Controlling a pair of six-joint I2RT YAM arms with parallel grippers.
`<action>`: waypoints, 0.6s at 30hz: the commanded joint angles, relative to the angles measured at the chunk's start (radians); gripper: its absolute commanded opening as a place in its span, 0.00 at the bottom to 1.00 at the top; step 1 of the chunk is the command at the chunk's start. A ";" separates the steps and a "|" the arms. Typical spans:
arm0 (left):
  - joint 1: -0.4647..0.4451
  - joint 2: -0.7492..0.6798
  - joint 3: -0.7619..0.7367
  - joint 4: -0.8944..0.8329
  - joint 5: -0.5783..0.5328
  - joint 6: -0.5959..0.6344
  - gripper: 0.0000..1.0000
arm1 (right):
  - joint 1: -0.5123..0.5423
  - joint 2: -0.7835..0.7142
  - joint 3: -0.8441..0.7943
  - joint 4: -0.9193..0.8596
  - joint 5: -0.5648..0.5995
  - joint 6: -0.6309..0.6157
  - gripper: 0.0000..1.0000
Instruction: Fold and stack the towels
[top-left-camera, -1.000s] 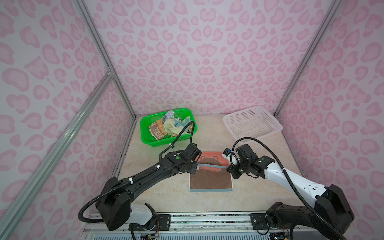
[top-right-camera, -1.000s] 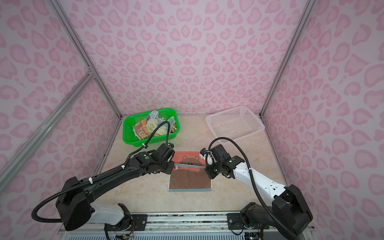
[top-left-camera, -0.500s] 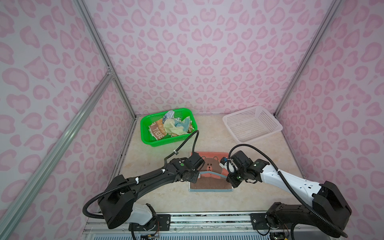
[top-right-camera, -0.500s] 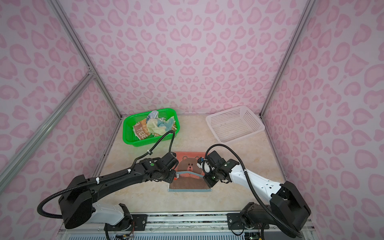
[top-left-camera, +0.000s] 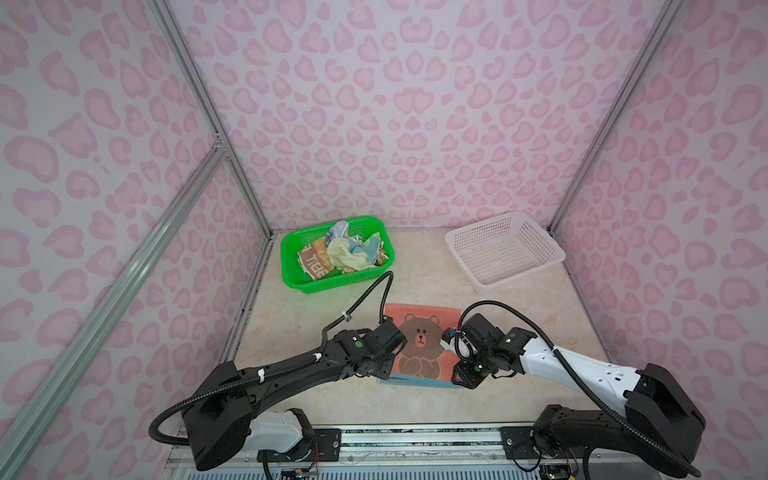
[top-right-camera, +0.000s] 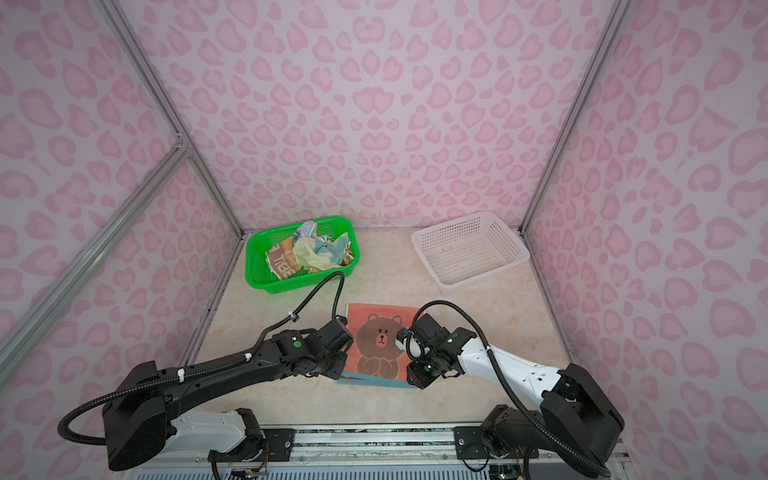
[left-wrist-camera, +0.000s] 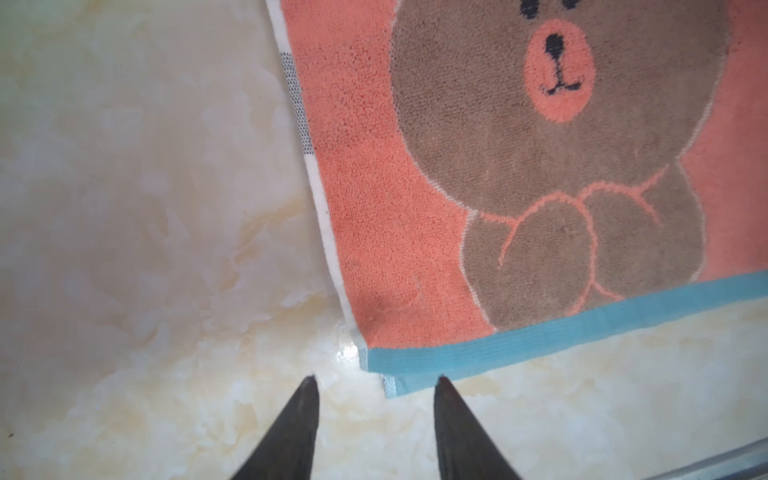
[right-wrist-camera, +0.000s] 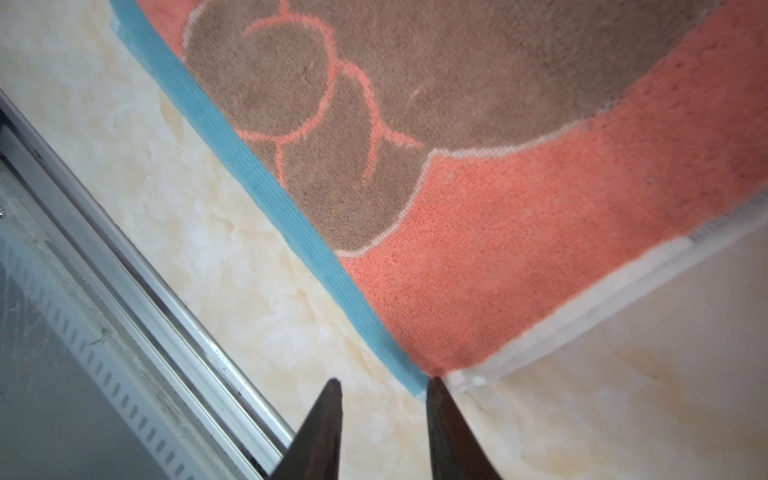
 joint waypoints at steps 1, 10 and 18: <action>-0.001 -0.031 -0.010 -0.011 -0.047 -0.033 0.48 | 0.001 -0.040 -0.007 0.024 -0.005 0.045 0.36; 0.058 0.000 0.063 0.048 -0.141 0.011 0.65 | -0.024 -0.040 0.089 0.082 0.213 0.082 0.38; 0.236 0.188 0.218 0.155 -0.044 0.140 0.99 | -0.152 0.124 0.189 0.180 0.301 0.075 0.40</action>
